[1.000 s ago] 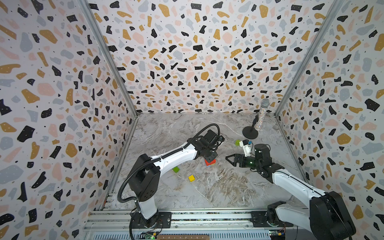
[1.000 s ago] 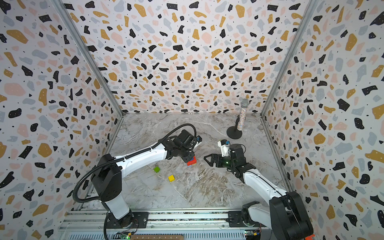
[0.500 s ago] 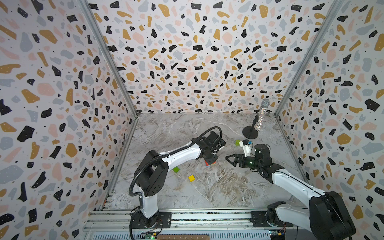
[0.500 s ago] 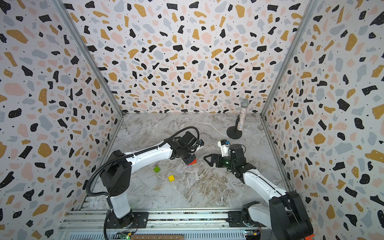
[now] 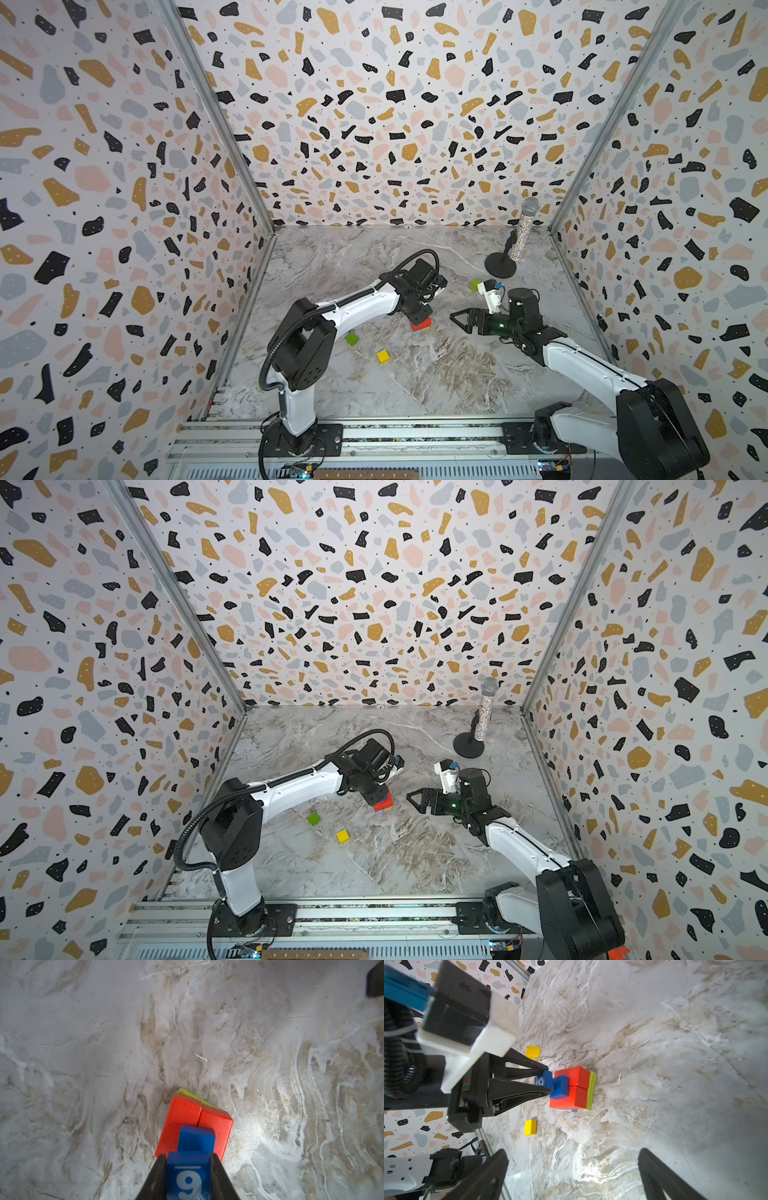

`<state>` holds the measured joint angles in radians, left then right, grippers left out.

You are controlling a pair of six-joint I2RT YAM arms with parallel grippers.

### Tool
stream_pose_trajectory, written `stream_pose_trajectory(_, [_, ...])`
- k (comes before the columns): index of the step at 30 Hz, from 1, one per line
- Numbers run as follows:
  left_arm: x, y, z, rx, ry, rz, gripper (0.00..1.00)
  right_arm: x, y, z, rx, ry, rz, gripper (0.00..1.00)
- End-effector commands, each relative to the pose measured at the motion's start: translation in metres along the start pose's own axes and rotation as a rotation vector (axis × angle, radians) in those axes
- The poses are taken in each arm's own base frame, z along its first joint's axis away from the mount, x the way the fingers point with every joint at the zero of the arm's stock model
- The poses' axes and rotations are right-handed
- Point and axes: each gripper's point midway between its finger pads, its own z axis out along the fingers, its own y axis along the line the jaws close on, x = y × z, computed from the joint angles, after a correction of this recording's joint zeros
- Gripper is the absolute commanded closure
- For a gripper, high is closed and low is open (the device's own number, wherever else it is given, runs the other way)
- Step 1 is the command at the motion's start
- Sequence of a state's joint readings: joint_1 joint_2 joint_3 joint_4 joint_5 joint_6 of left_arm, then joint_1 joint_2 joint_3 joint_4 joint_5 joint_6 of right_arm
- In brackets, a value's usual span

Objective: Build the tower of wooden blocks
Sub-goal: 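Lower the blue 9 cube onto the stack beside the plain blue cube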

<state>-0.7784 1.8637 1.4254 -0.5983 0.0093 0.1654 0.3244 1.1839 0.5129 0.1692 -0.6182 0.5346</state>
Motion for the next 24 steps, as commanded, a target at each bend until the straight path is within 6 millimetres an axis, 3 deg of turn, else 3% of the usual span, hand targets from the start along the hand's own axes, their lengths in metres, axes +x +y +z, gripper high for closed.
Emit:
stream_pose_trajectory(1, [-0.01,-0.0003,-0.0002,0.015,-0.019,0.009,0.76,0.0005,0.0006,-0.0004,-0.013,0.0,0.0,0.01])
stream_pose_trajectory(24, [-0.013,-0.004,0.0063,0.038,-0.029,0.005,0.77,0.004,-0.0025,0.0016,-0.011,0.005,0.006,0.01])
